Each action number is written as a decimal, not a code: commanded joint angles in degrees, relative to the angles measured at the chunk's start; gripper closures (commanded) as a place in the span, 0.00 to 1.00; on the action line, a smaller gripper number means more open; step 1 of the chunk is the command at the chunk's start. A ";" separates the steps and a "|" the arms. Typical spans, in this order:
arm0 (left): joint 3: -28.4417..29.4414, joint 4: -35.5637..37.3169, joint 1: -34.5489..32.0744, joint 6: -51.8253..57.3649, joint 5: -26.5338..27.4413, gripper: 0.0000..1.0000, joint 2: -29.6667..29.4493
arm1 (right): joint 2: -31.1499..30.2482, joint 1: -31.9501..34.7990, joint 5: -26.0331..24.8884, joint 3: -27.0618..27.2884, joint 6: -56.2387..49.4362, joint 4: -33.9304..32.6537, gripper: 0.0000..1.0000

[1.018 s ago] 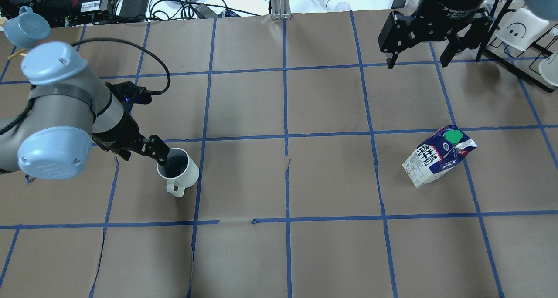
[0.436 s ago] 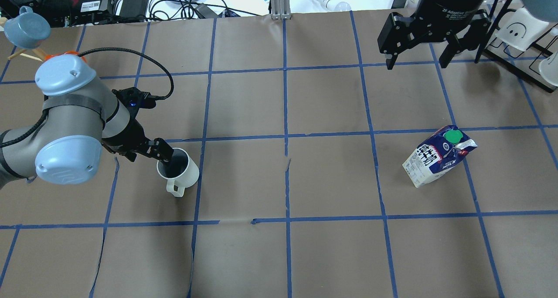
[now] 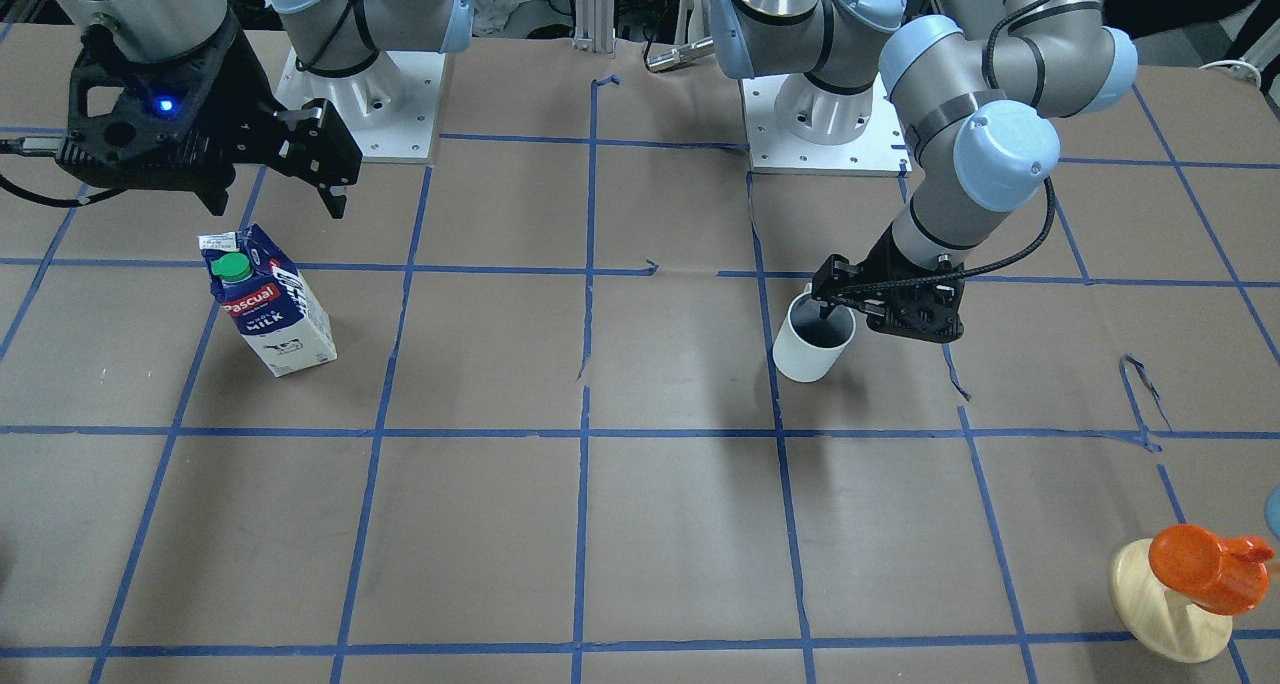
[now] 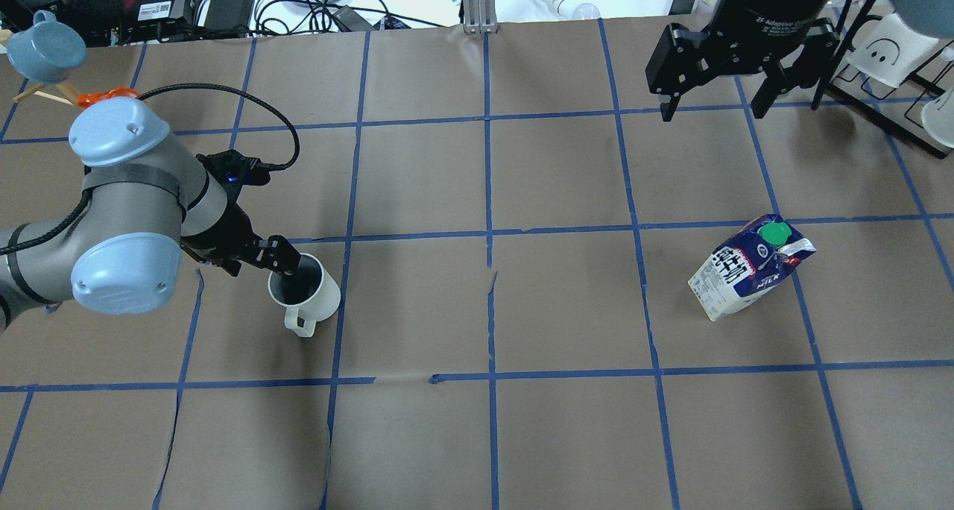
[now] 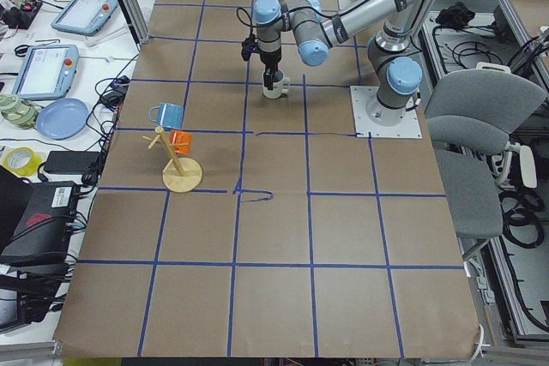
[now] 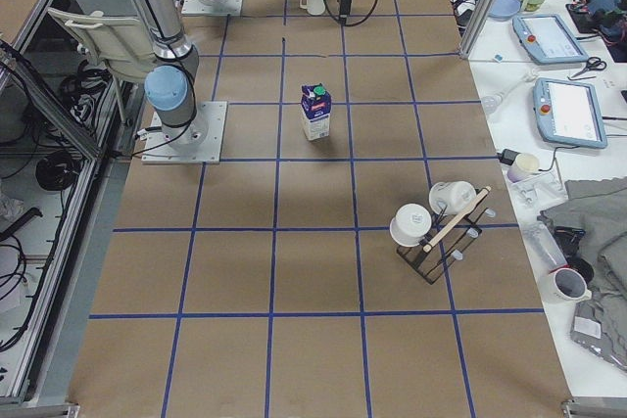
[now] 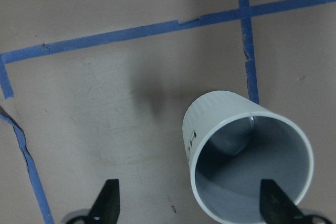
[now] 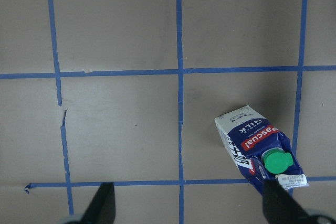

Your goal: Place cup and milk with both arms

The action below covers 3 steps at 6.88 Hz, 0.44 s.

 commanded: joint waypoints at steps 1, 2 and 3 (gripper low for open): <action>-0.14 -0.12 0.00 -1.47 -0.32 0.26 -1.65 | 0.07 0.00 0.07 0.00 0.06 -0.04 0.00; -0.14 -0.13 0.00 -1.57 -0.50 0.65 -2.44 | 0.07 0.00 0.24 0.00 0.06 -0.13 0.00; -0.14 -0.04 0.00 -1.48 -4.07 0.92 -3.15 | 0.07 0.00 0.24 0.00 0.06 -0.04 0.00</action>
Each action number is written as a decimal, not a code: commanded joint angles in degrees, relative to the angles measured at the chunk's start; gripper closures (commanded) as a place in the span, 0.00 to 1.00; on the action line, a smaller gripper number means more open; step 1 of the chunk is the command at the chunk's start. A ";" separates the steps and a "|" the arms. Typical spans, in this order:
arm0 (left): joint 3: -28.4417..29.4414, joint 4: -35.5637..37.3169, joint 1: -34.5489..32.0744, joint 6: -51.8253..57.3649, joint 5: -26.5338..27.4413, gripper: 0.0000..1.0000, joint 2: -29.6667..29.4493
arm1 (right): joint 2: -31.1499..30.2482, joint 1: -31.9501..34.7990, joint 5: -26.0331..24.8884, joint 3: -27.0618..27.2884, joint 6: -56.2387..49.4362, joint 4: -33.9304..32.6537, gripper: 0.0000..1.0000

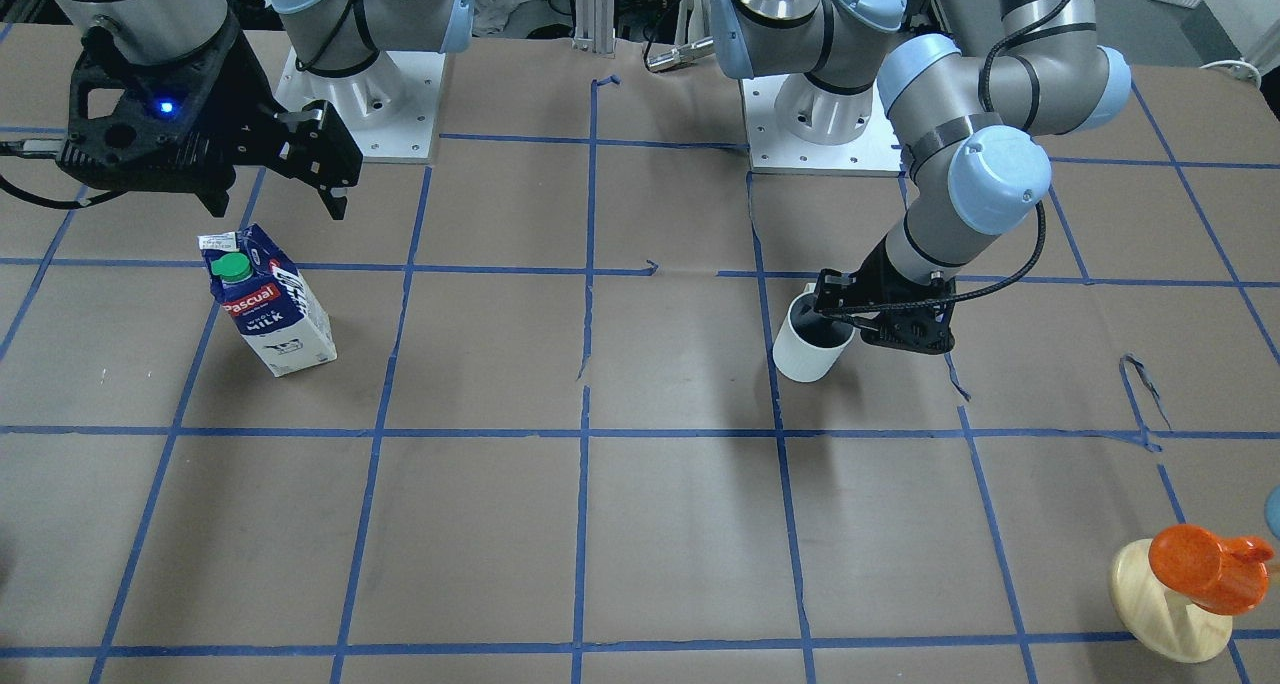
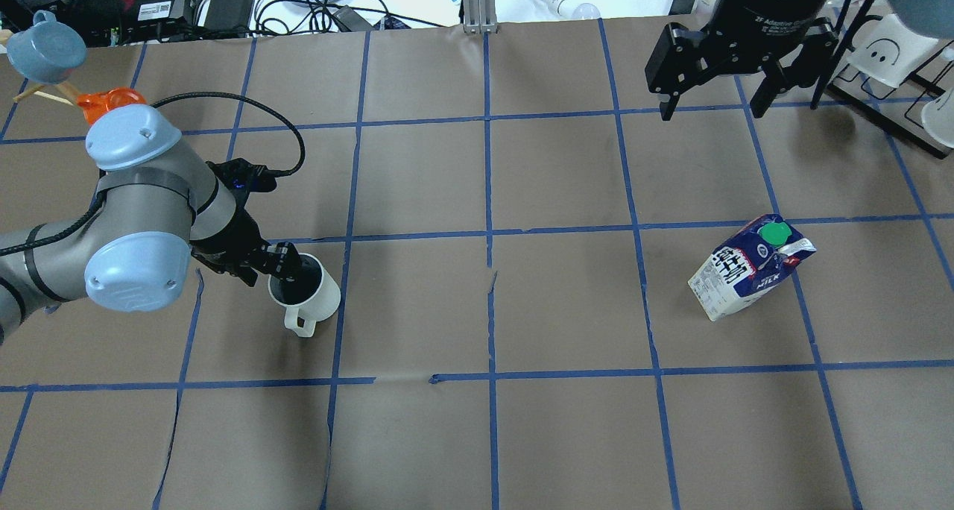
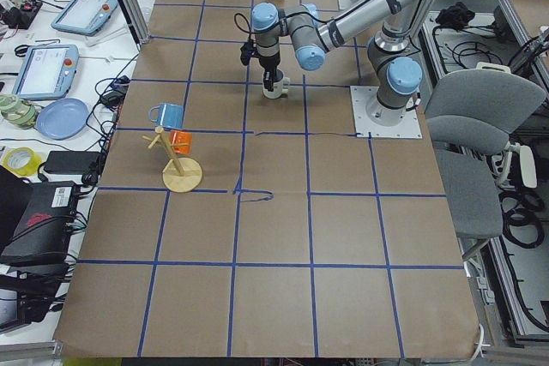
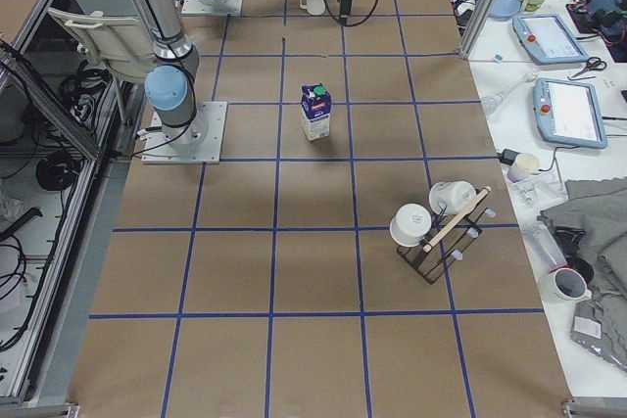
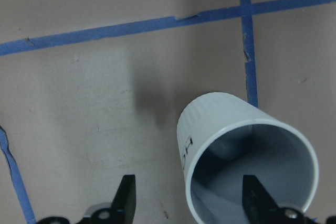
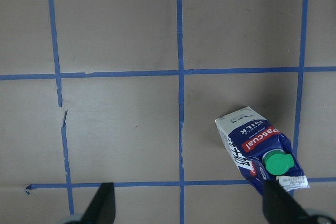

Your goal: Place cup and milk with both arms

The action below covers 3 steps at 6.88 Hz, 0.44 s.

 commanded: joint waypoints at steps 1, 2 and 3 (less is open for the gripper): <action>0.08 0.04 0.00 -0.08 -3.18 1.00 -1.06 | 0.00 0.00 -0.02 -0.09 0.01 -0.04 0.00; 0.08 0.04 0.00 -0.08 -2.66 1.00 -0.89 | 0.00 0.00 -0.02 0.00 0.01 0.04 0.00; 0.43 0.22 0.00 -0.17 -2.57 1.00 -0.89 | 0.00 0.00 -0.02 0.00 0.01 0.04 0.00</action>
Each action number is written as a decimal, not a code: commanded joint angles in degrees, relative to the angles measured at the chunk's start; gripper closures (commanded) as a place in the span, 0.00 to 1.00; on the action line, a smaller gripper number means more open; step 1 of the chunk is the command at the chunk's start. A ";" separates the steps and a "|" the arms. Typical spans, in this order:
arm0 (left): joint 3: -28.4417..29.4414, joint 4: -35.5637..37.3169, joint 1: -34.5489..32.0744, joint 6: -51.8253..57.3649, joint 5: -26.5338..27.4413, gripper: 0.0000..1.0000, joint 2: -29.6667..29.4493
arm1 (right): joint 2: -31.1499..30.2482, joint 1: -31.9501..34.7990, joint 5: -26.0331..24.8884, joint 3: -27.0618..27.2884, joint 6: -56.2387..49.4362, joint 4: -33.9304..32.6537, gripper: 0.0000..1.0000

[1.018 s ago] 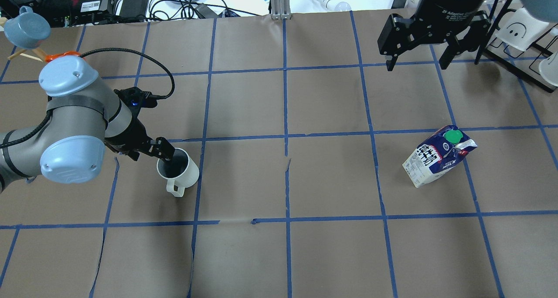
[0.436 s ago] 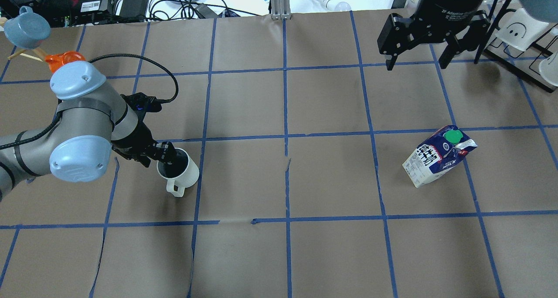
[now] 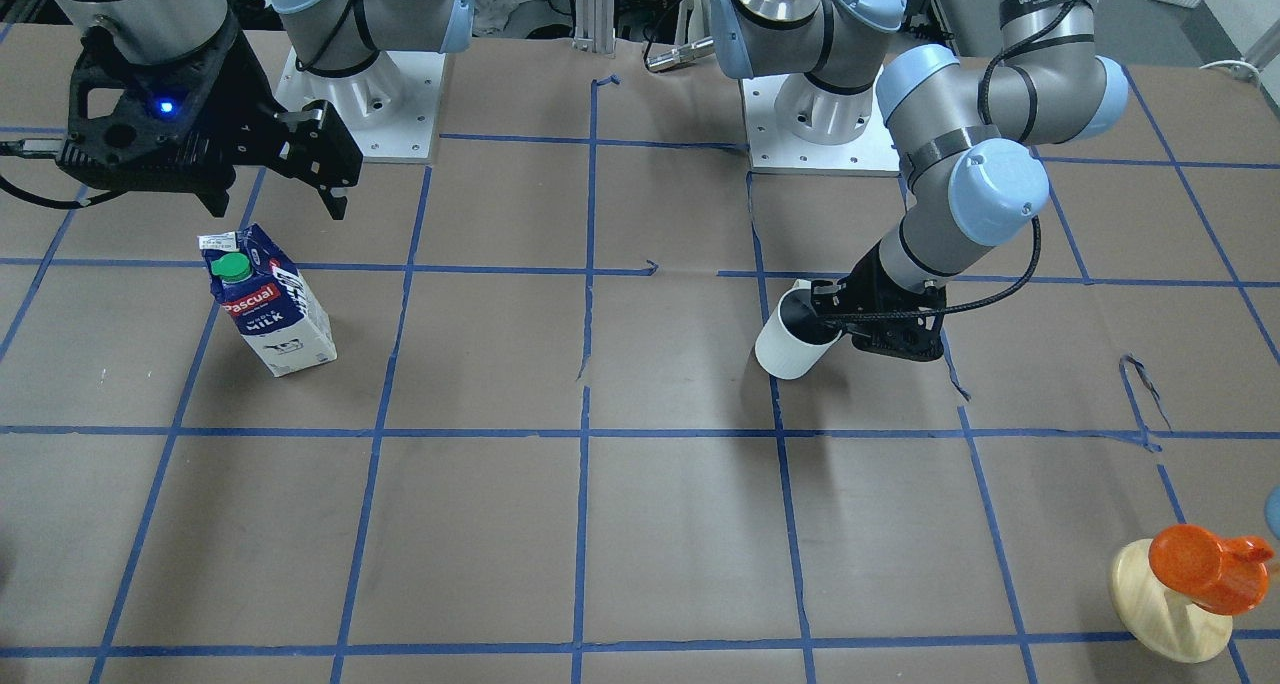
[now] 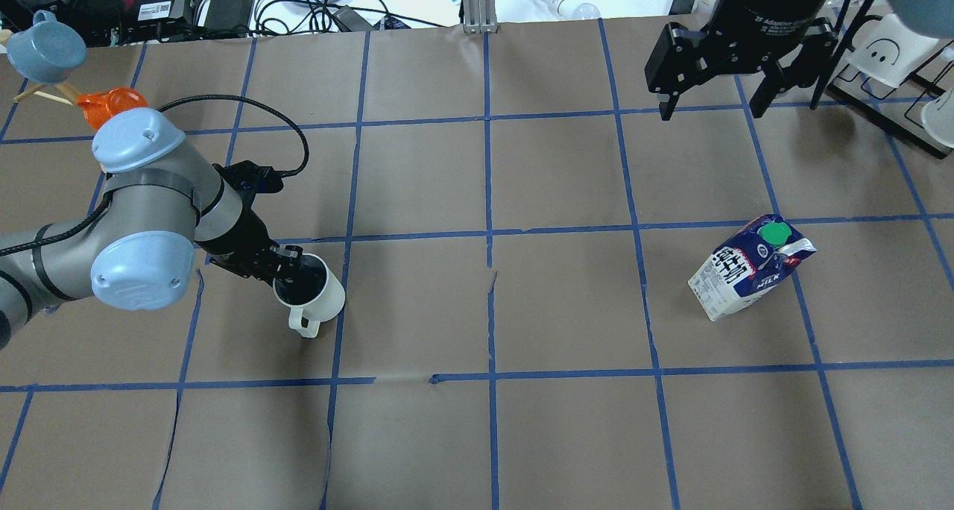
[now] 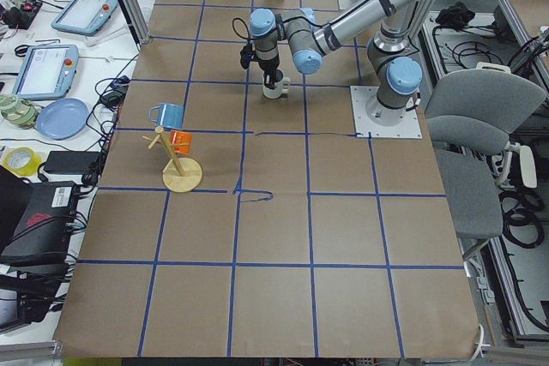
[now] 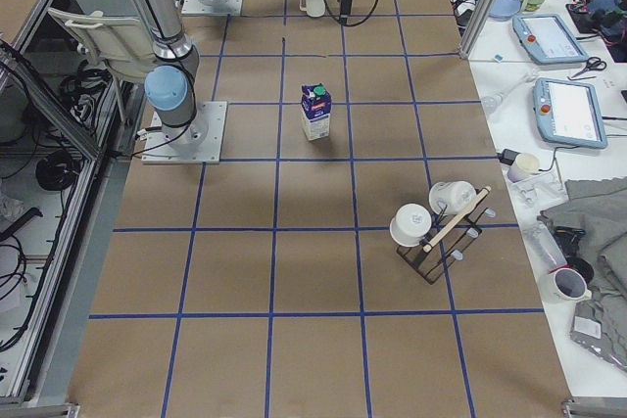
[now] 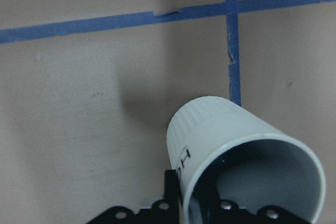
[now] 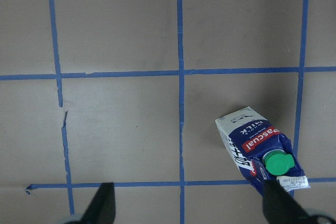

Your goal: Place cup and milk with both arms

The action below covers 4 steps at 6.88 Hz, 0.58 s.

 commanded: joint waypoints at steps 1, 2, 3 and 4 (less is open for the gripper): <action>2.00 0.48 -0.18 -3.55 -0.28 1.00 0.86 | 0.00 0.00 -0.01 -0.06 0.00 0.02 0.00; 8.55 -0.91 -1.83 -7.23 -0.28 1.00 0.09 | -0.09 0.00 -0.01 -0.06 0.00 -0.06 0.00; 16.10 -8.14 -5.24 -10.32 -0.02 1.00 -0.70 | -0.09 0.00 -0.01 -0.06 0.17 0.02 0.00; 21.91 -9.17 -7.45 -12.87 -0.46 1.00 -3.06 | 0.00 0.00 0.08 0.02 0.26 0.02 0.00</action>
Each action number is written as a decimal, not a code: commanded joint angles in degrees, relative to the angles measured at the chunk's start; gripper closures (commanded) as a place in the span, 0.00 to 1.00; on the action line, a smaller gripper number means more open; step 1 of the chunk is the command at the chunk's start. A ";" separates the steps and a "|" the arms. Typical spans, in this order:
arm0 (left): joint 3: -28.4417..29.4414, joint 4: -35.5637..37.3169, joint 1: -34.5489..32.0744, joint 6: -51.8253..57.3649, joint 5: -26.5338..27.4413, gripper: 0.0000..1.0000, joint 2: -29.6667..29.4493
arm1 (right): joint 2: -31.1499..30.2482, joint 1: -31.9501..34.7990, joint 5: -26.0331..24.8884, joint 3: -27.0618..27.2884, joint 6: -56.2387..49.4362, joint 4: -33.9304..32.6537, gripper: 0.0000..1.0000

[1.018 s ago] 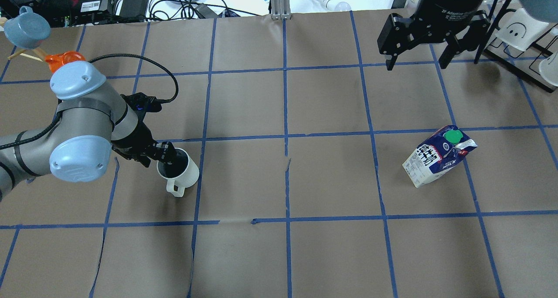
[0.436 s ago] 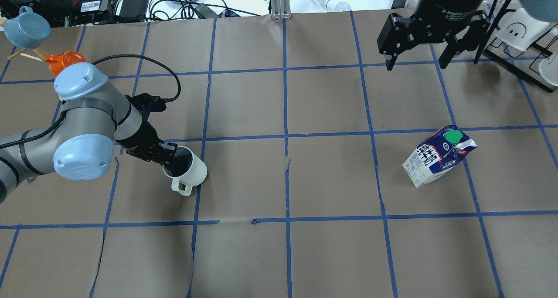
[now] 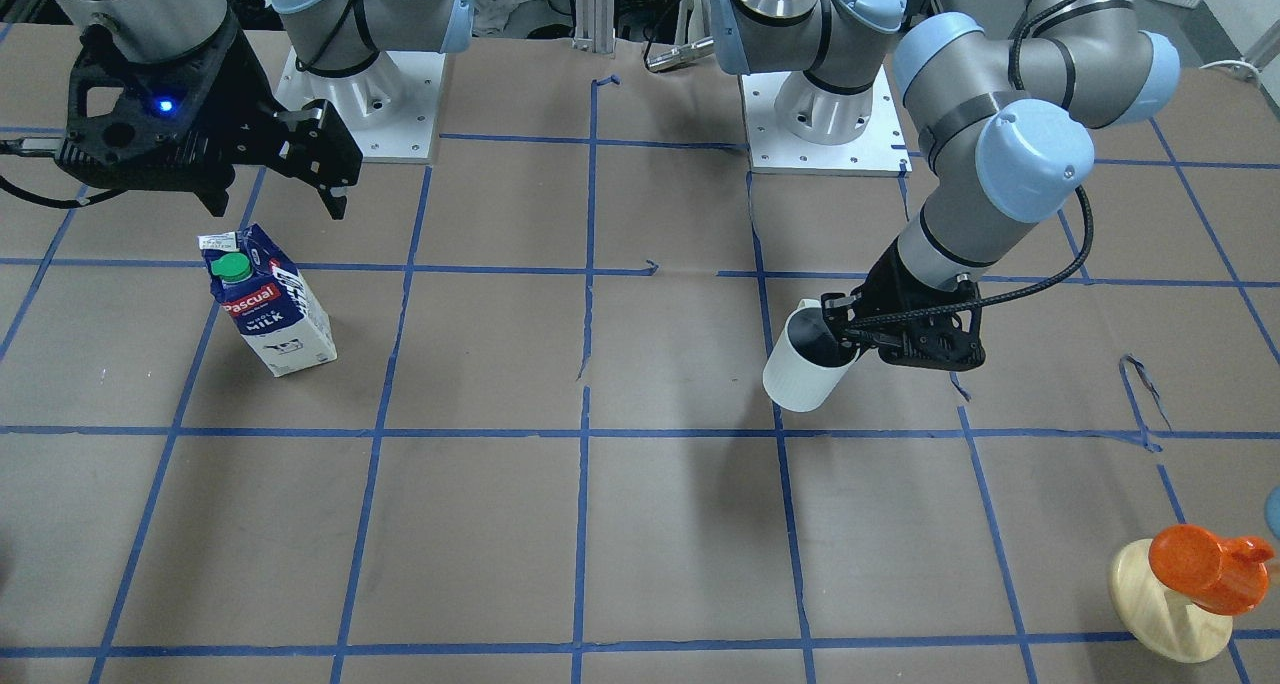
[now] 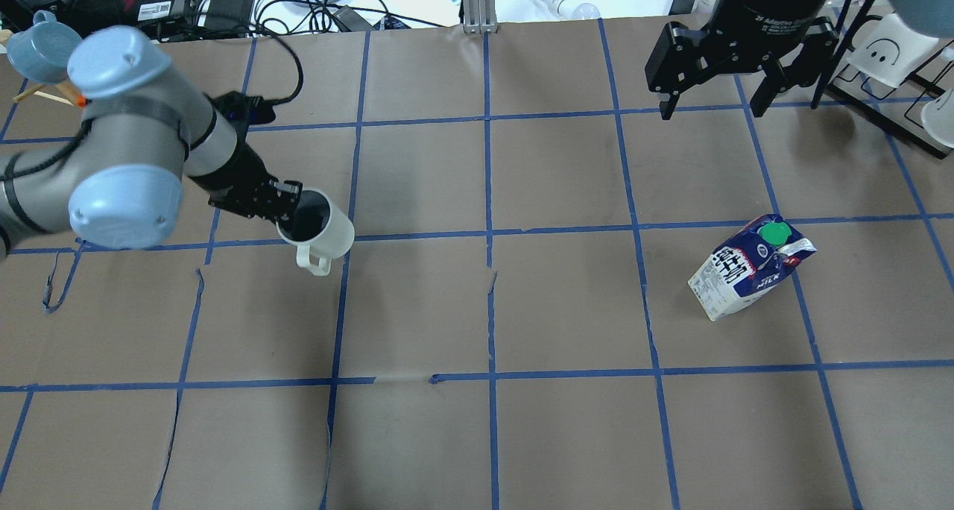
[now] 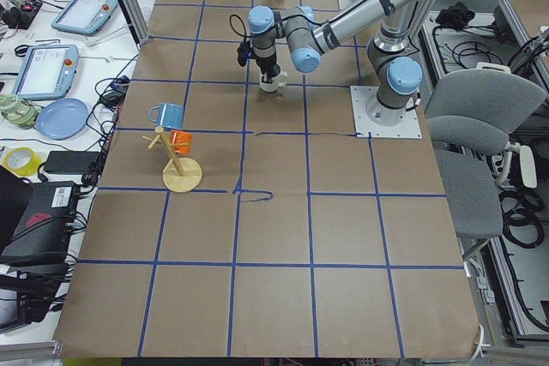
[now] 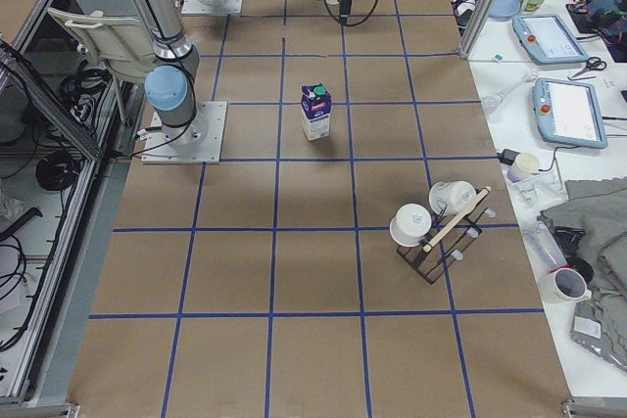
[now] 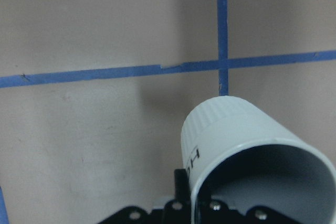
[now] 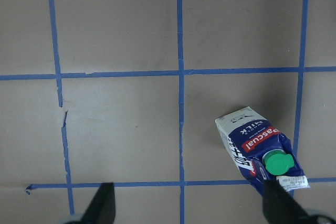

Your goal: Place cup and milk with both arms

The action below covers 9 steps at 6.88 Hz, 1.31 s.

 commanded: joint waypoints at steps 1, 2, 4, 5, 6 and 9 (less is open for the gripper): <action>10.92 -2.94 -3.79 -8.98 -0.79 1.00 -5.25 | -0.03 0.00 0.07 -0.02 0.13 0.02 0.00; 13.91 -2.50 -6.32 -11.91 -1.23 1.00 -8.85 | 0.06 0.00 0.16 0.07 0.13 0.02 0.00; 21.20 1.25 -13.25 -20.15 -0.54 1.00 -16.67 | 0.06 0.00 0.16 0.07 0.13 0.02 0.00; 24.37 1.45 -15.20 -21.07 -0.10 1.00 -20.02 | 0.06 0.00 0.07 0.07 0.04 0.02 0.00; 25.88 4.33 -17.75 -22.74 2.17 1.00 -23.53 | 0.06 0.00 -0.01 0.07 0.04 0.02 0.00; 25.90 11.46 -21.10 -26.25 4.30 1.00 -28.39 | -0.12 0.09 0.07 -0.02 0.30 0.02 0.00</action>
